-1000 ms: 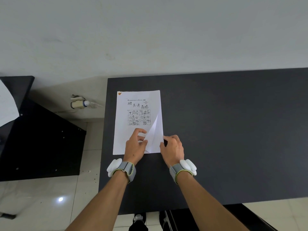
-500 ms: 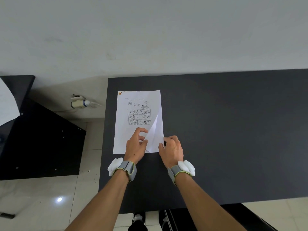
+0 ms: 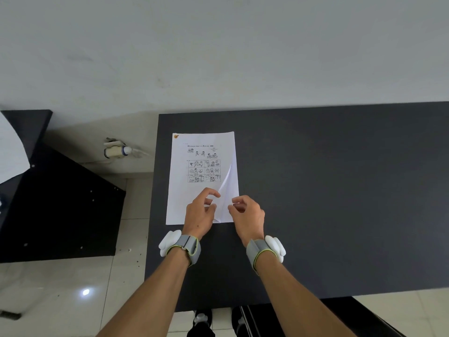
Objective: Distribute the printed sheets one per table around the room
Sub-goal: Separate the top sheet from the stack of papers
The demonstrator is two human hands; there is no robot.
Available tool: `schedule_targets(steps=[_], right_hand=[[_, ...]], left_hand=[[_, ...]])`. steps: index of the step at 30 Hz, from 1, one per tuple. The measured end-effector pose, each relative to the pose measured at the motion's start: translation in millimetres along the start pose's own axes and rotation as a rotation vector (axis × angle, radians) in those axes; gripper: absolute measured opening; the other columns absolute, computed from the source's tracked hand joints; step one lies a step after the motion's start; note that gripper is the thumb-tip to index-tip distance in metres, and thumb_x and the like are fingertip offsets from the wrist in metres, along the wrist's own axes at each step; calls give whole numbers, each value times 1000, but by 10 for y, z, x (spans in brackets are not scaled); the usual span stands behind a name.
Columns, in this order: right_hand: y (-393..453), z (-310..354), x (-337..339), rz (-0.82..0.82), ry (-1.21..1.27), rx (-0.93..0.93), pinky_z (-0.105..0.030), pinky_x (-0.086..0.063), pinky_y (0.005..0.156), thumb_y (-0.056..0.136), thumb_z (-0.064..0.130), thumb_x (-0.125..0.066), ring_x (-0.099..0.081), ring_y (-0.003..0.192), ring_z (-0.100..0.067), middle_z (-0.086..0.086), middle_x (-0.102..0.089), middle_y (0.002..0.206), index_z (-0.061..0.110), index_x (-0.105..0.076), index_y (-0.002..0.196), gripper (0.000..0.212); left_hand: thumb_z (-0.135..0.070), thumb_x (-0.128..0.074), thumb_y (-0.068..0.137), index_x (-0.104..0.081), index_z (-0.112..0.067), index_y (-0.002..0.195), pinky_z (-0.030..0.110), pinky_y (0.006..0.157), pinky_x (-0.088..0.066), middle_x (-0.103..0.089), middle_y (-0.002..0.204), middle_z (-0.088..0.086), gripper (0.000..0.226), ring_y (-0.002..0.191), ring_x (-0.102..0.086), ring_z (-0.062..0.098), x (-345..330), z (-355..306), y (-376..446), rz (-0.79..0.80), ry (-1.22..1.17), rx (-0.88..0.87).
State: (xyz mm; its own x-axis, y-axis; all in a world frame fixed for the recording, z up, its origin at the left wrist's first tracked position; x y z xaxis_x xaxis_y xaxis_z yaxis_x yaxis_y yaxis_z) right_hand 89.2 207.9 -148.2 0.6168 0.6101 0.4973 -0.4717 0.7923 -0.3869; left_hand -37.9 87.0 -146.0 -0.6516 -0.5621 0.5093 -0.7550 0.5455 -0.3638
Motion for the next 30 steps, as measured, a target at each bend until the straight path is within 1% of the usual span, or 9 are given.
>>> schedule_targets(steps=[2, 6, 9, 13, 15, 18, 21, 26, 30], right_hand=[[23, -24, 9, -17, 68, -39, -9, -50, 62, 88, 17, -74, -70, 81, -7, 6, -73, 89, 16, -74, 101, 13], [53, -77, -42, -3, 155, -89, -30, -63, 73, 85, 18, -77, -70, 78, -8, 7, -73, 84, 19, -76, 92, 7], [62, -90, -94, 28, 191, -116, -30, -64, 69, 84, 22, -76, -70, 76, -8, 11, -73, 80, 23, -75, 84, 1], [84, -51, -202, 84, 248, -207, -27, -64, 64, 86, 34, -73, -74, 76, -12, 3, -75, 81, 18, -73, 81, 17], [110, -16, -228, 99, 244, -239, -32, -65, 64, 83, 43, -74, -76, 79, -16, 0, -75, 82, 15, -71, 83, 28], [137, 77, -207, 88, 107, -207, -40, -64, 72, 74, 50, -79, -72, 80, -16, 2, -71, 87, 17, -65, 92, 40], [136, 133, -199, 79, 56, -192, -43, -64, 73, 76, 38, -80, -69, 81, -18, -1, -71, 96, 17, -60, 109, 43], [139, 172, -128, 57, -14, -156, -47, -64, 71, 89, 3, -55, -61, 70, -18, -6, -66, 92, 15, -63, 117, 31], [106, 148, -53, 43, 19, -144, -24, -59, 48, 89, -4, -45, -55, 67, -10, 0, -57, 87, 20, -60, 115, 39]], left_hand=[[-6, -55, 97, -63, -33, 98, 10, 69, -43, -66, 114, -3, 28, 100, -62, 11, -18, 5, 16, 12, 12, -19], [-7, -56, 97, -59, -34, 104, 10, 68, -43, -63, 115, -2, 28, 102, -60, 14, -23, 40, 26, 20, -20, -5], [-11, -56, 98, -49, -35, 118, 14, 67, -47, -61, 109, 0, 32, 95, -61, 18, -20, 56, 1, 29, -71, 24], [-17, -53, 99, -52, -31, 119, 26, 78, -54, -72, 97, -2, 24, 92, -67, 20, -32, 89, -42, 44, -131, 47], [-18, -49, 98, -59, -31, 112, 21, 75, -53, -71, 91, -11, 21, 91, -67, 15, -59, 99, -64, 66, -149, 37], [-17, -46, 98, -68, -33, 100, 27, 87, -53, -73, 100, -8, 28, 100, -68, 14, -109, 86, -74, 119, -184, 20], [-9, -45, 101, -68, -33, 100, 38, 103, -51, -73, 108, -2, 34, 109, -67, 20, -138, 124, -77, 159, -252, 38], [-3, -47, 95, -64, -24, 114, 31, 105, -48, -73, 116, -8, 33, 117, -65, 12, -182, 233, -106, 211, -340, 130], [-1, -47, 96, -63, -14, 112, 29, 97, -53, -75, 109, -1, 26, 107, -69, 14, -11, 313, -74, 116, -342, 188]])
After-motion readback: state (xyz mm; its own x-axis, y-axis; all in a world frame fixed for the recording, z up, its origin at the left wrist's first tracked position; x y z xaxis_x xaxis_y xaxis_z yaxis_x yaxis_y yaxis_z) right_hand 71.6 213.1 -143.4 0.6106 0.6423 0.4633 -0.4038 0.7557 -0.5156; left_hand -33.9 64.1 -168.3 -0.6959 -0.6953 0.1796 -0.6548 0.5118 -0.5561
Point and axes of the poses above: each hand's wrist, its own y-axis towards the middle knuckle, its own x-axis out of the back of the hand, z = x × y, the point moved 10 cm from there along y, towards the middle knuckle
